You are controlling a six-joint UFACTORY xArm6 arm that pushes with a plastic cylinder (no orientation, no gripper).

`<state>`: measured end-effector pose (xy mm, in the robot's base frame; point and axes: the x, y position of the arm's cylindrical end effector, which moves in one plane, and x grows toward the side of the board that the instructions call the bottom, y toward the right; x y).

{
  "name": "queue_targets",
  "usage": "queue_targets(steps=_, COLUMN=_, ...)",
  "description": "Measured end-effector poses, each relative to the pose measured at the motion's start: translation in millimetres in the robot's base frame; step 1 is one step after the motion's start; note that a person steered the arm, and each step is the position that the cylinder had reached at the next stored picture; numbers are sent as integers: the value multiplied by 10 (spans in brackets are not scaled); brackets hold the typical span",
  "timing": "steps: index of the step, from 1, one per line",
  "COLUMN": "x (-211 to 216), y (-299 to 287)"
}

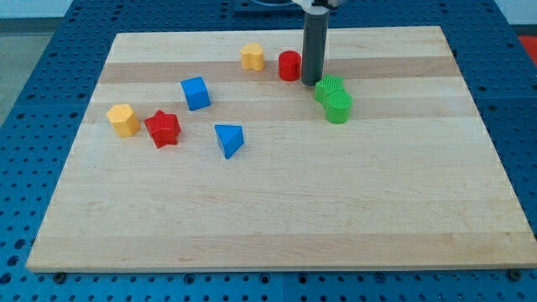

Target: Push the red circle and green star top center

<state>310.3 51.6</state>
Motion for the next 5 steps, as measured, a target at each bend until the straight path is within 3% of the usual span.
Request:
queue_targets(steps=2, x=-617, y=-13)
queue_targets(steps=5, x=-756, y=-702)
